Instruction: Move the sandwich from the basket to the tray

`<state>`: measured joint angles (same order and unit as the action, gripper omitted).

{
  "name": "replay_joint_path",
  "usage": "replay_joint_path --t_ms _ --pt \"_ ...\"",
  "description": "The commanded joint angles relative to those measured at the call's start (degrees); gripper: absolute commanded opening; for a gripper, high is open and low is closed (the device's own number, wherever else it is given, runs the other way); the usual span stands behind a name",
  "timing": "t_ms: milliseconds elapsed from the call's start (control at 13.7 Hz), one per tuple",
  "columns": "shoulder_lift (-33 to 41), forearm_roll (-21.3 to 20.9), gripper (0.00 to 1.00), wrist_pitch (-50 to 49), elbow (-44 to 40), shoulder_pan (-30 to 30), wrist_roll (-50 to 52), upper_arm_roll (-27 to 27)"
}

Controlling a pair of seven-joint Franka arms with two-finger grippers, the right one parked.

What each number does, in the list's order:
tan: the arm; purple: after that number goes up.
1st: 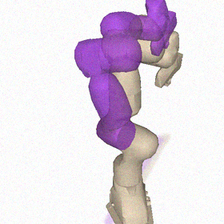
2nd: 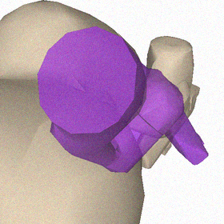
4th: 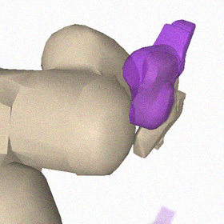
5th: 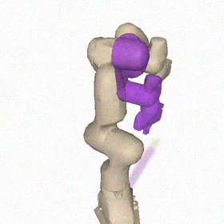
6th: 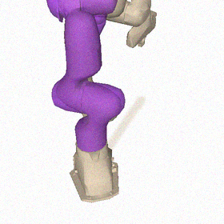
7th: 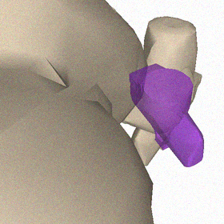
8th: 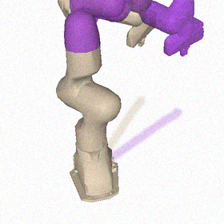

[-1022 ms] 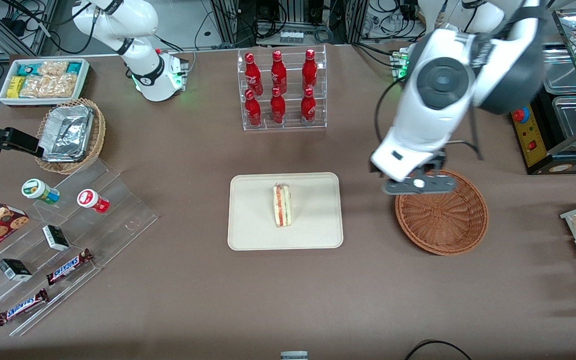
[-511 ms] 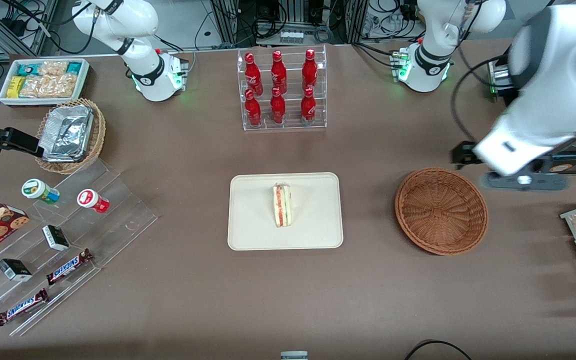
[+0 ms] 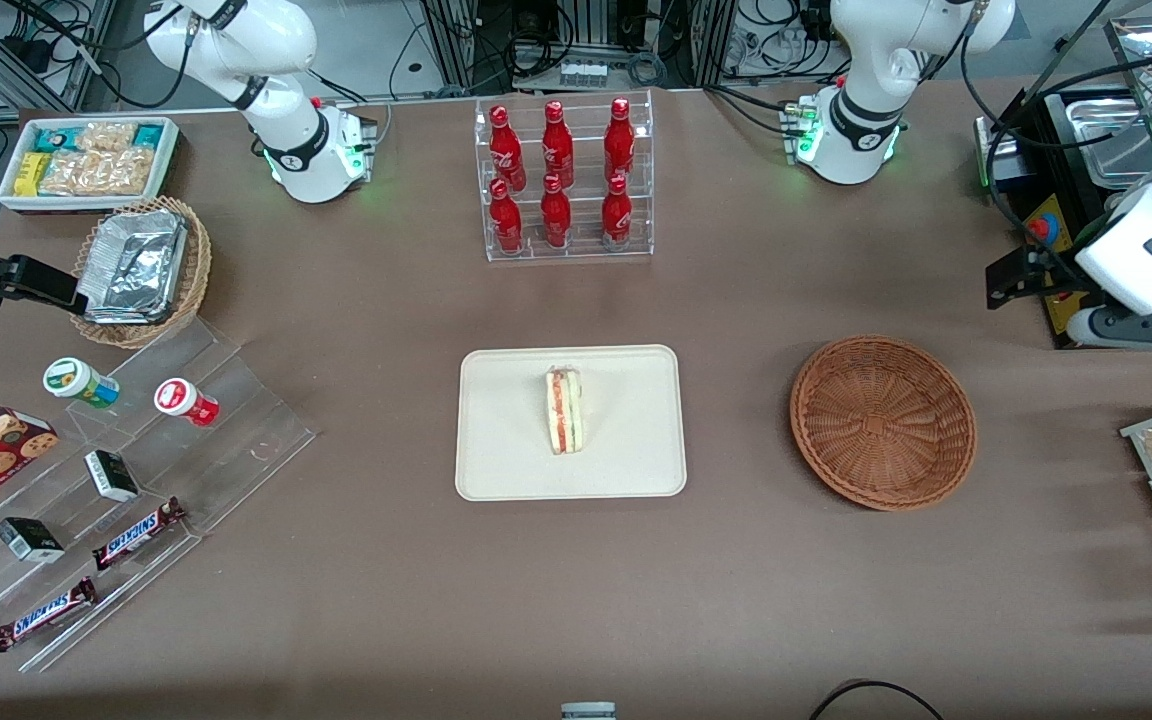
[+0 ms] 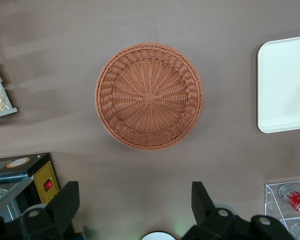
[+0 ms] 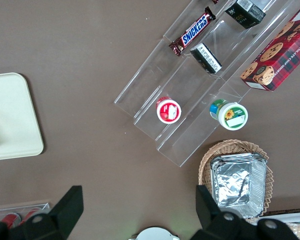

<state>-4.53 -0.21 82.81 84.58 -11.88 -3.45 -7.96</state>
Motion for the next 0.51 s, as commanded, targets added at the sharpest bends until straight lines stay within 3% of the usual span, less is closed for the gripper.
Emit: replay_joint_path --t_ms 0,438 --pt "2.6 -0.1 0.99 -1.4 1.6 7.8 -0.5 6.9" --pt "1.5 -0.8 0.99 -3.8 -1.1 8.0 0.4 6.7"
